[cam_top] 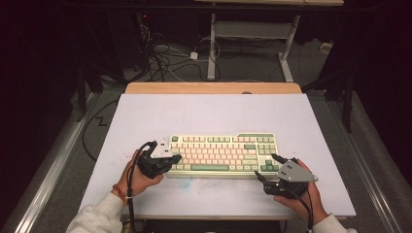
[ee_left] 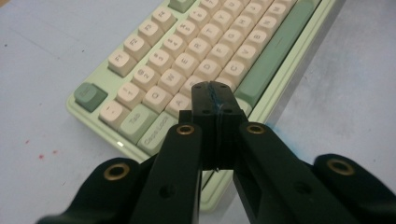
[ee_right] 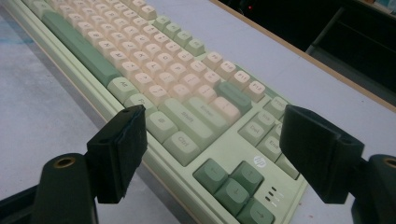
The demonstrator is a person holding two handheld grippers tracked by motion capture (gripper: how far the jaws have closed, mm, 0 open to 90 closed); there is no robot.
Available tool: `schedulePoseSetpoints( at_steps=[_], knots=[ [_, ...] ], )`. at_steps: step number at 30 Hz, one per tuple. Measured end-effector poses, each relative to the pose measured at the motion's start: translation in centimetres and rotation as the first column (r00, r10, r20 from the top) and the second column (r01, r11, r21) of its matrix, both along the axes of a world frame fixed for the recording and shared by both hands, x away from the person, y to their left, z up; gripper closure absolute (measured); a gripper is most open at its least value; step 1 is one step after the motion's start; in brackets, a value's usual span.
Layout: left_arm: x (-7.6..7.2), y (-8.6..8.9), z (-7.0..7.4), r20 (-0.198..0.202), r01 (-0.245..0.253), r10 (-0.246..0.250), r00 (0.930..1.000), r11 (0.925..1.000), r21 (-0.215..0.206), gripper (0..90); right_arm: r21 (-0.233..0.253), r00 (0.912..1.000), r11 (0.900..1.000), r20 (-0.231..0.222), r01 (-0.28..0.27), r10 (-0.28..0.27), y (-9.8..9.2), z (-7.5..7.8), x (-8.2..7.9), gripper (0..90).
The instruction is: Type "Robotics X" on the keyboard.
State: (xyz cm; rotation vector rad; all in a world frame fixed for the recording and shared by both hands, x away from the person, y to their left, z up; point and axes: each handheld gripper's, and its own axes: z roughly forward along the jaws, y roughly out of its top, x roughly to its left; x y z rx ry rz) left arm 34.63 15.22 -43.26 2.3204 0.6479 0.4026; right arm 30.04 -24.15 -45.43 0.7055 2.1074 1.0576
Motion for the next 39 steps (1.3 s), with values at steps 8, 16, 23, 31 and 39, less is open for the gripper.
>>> schedulePoseSetpoints(
  at_steps=[8, 16, 23, 31, 39],
  knots=[
    [1.3, -2.3, -0.3, -0.01, 0.041, -0.041, 0.9991, 0.9987, 0.031, 87.7, -0.009, 1.0, 1.0, -0.009, -0.002, 0.002, 0.0, -0.2, 0.1, 23.3],
    [2.3, -4.3, -1.1, -0.031, 0.068, -0.066, 0.9973, 0.9952, 0.07, 87.7, -0.022, 0.9998, 1.0, -0.017, -0.007, 0.007, 0.1, -0.4, 0.2, 23.3],
    [2.8, -5.4, -1.6, -0.044, 0.089, -0.086, 0.9954, 0.9917, 0.092, 87.7, -0.034, 0.9996, 0.999, -0.024, -0.014, 0.014, 0.3, -0.6, 0.2, 23.4],
    [2.9, -5.9, -1.8, -0.041, 0.097, -0.093, 0.9948, 0.9893, 0.109, 87.6, -0.042, 0.9996, 0.999, -0.022, -0.02, 0.019, 0.3, -0.6, 0.2, 23.4],
    [2.7, -6.0, -1.9, -0.013, 0.099, -0.098, 0.9951, 0.9874, 0.123, 86.8, -0.045, 0.9995, 0.999, -0.025, -0.02, 0.019, 0.4, -0.6, 0.2, 23.4]
  ],
)
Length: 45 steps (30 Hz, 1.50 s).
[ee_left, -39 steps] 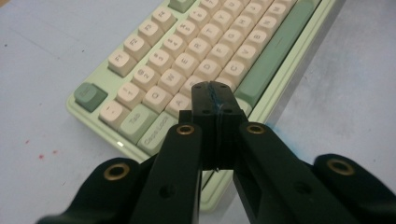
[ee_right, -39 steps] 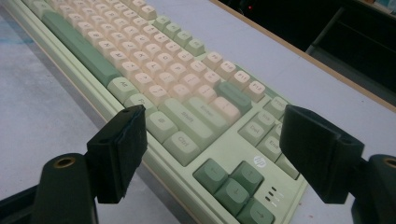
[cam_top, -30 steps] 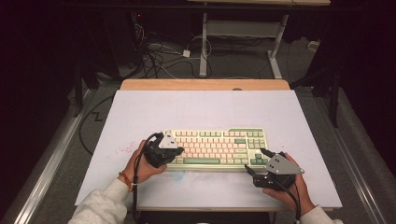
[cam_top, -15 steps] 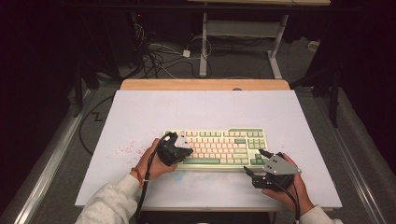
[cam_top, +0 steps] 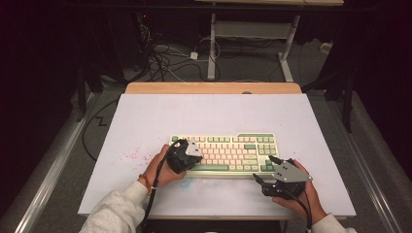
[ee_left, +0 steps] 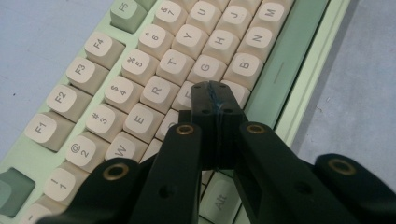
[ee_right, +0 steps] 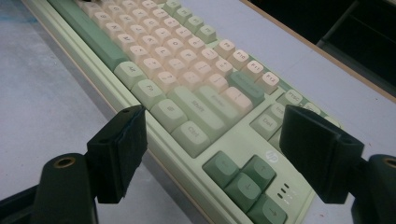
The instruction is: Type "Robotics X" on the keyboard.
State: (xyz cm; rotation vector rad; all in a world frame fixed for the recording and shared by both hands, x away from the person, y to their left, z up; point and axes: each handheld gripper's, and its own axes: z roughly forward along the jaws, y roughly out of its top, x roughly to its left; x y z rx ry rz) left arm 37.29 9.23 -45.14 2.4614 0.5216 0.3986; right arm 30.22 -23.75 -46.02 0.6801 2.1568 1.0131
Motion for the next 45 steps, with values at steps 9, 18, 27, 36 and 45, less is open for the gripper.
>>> schedulePoseSetpoints(
  at_steps=[9, 18, 27, 36, 45],
  knots=[
    [-0.8, 1.0, 1.1, 0.097, -0.016, 0.019, 0.9951, 0.9991, -0.039, 68.9, 0.004, 1.0, 1.0, 0.008, 0.0, 0.0, -0.1, 0.1, 0.0, 23.3],
    [-2.1, 2.8, 1.6, 0.192, -0.046, 0.064, 0.9792, 0.9941, -0.098, 36.4, 0.012, 1.0, 1.0, 0.006, 0.005, -0.005, -0.2, 0.2, 0.0, 23.4],
    [-3.6, 4.8, 0.6, 0.242, -0.062, 0.084, 0.9666, 0.9932, -0.098, 20.3, 0.018, 0.9999, 1.0, 0.011, 0.006, -0.006, -0.3, 0.3, -0.1, 23.3],
    [-4.5, 7.0, -0.3, 0.242, -0.108, 0.134, 0.961, 0.9874, -0.116, 17.7, 0.02, 0.9999, 1.0, 0.015, 0.005, -0.006, -0.3, 0.4, -0.1, 23.3],
    [-5.3, 9.2, -1.5, 0.194, -0.154, 0.173, 0.9655, 0.9817, -0.113, 18.2, 0.019, 0.9999, 1.0, 0.012, 0.007, -0.007, -0.2, 0.3, -0.1, 23.3]
  ],
)
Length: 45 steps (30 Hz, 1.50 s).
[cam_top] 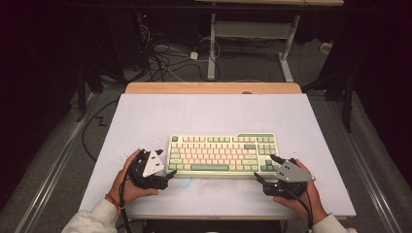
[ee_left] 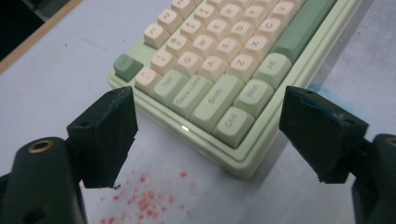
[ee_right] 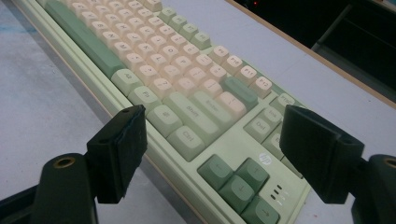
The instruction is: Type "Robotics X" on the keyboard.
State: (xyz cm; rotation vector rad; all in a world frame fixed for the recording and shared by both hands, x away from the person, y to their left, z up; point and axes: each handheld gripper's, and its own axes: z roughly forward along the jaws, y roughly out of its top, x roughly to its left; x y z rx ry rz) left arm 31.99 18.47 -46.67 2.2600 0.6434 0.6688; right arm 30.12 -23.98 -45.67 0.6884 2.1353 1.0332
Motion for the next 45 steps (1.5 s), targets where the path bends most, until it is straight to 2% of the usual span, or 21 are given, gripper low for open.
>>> schedulePoseSetpoints(
  at_steps=[9, 14, 19, 23, 29, 32, 34, 37, 41, 45],
  knots=[
    [-0.5, 1.6, -0.9, -0.063, -0.036, 0.036, 0.9974, 0.9994, -0.003, 19.5, 0.001, 1.0, 1.0, -0.006, 0.0, 0.0, 0.0, -0.1, 0.0, 23.3],
    [-0.6, 2.2, -0.9, -0.086, -0.05, 0.048, 0.9952, 0.9986, -0.018, 28.3, -0.002, 1.0, 1.0, -0.007, -0.004, 0.004, 0.1, -0.1, 0.0, 23.3],
    [-0.4, 2.3, -0.9, -0.116, -0.046, 0.042, 0.9924, 0.9986, -0.028, 43.7, -0.003, 1.0, 1.0, -0.009, -0.003, 0.003, 0.1, -0.1, 0.1, 23.3],
    [-0.3, 2.4, -0.7, -0.138, -0.028, 0.022, 0.9901, 0.9989, -0.039, 66.8, -0.004, 0.9999, 1.0, -0.01, -0.003, 0.003, 0.1, -0.1, 0.1, 23.3],
    [-0.4, 2.0, -0.5, -0.157, -0.002, -0.001, 0.9877, 0.9998, -0.018, 87.6, -0.007, 0.9999, 1.0, -0.01, -0.002, 0.002, 0.1, -0.1, 0.1, 23.3],
    [-0.4, 1.9, -0.3, -0.162, 0.008, -0.01, 0.9867, 0.9998, -0.016, 87.9, -0.008, 0.9999, 1.0, -0.011, -0.002, 0.002, 0.1, -0.1, 0.1, 23.3],
    [-0.2, 1.8, 0.1, -0.174, 0.01, -0.018, 0.9845, 0.9989, -0.047, 87.9, -0.008, 0.9999, 1.0, -0.01, -0.002, 0.002, 0.1, -0.1, 0.1, 23.3],
    [0.0, 1.5, 0.6, -0.17, 0.011, -0.022, 0.9852, 0.9979, -0.063, 87.9, -0.009, 1.0, 1.0, -0.009, -0.003, 0.003, 0.2, -0.1, 0.1, 23.3],
    [0.9, 0.3, 1.3, -0.17, 0.029, -0.041, 0.9845, 0.9971, -0.07, 87.9, -0.011, 0.9999, 1.0, -0.01, -0.004, 0.004, 0.3, -0.1, 0.1, 23.3],
    [1.7, -1.2, 1.7, -0.167, 0.051, -0.06, 0.9841, 0.9971, -0.057, 87.9, -0.011, 0.9999, 1.0, -0.011, -0.003, 0.003, 0.3, -0.2, 0.1, 23.3]
  ],
)
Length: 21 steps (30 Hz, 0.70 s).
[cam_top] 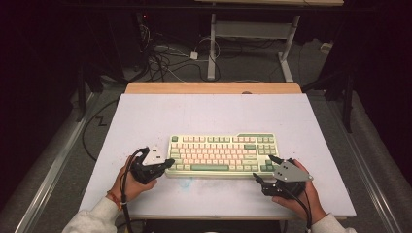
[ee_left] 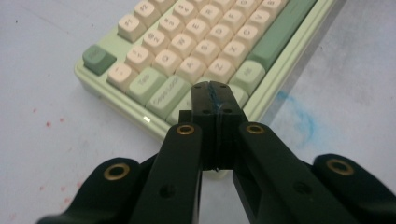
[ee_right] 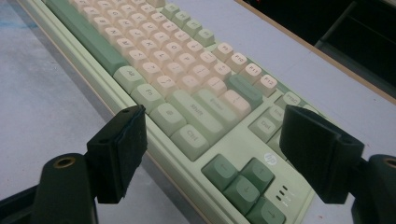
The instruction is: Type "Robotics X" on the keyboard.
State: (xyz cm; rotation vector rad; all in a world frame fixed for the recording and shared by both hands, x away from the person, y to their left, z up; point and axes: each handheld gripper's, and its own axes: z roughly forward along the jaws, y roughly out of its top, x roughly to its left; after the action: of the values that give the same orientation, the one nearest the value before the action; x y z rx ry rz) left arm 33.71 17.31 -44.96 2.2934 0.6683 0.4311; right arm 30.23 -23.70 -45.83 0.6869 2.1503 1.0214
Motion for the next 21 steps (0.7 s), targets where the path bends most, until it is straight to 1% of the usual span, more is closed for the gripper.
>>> schedulePoseSetpoints(
  at_steps=[2, 9, 13, 14, 16, 21],
  knots=[
    [0.4, -0.6, 0.1, 0.004, 0.005, -0.005, 1.0, 1.0, 0.006, 87.9, -0.001, 1.0, 1.0, -0.003, 0.0, 0.0, 0.0, 0.0, 0.0, 23.3],
    [1.9, -2.4, 0.4, -0.009, 0.026, -0.026, 0.9996, 0.9996, 0.008, 87.9, -0.002, 1.0, 1.0, -0.002, -0.003, 0.003, 0.0, -0.1, 0.0, 23.3],
    [2.7, -3.4, 0.3, -0.02, 0.041, -0.041, 0.999, 0.9989, 0.022, 87.9, -0.003, 1.0, 1.0, -0.004, -0.005, 0.005, 0.0, -0.1, 0.1, 23.3],
    [2.9, -3.7, 0.2, -0.017, 0.041, -0.041, 0.999, 0.9985, 0.035, 87.9, -0.003, 1.0, 1.0, -0.005, -0.005, 0.005, 0.1, -0.1, 0.1, 23.3],
    [3.2, -4.1, 0.1, -0.022, 0.042, -0.041, 0.9989, 0.9985, 0.034, 87.9, -0.005, 1.0, 1.0, -0.005, -0.008, 0.008, 0.0, -0.1, 0.1, 23.3],
    [3.9, -4.6, -0.1, -0.027, 0.041, -0.04, 0.9988, 0.9978, 0.051, 87.9, -0.003, 1.0, 1.0, -0.008, -0.006, 0.006, 0.0, -0.1, 0.1, 23.3]
  ],
)
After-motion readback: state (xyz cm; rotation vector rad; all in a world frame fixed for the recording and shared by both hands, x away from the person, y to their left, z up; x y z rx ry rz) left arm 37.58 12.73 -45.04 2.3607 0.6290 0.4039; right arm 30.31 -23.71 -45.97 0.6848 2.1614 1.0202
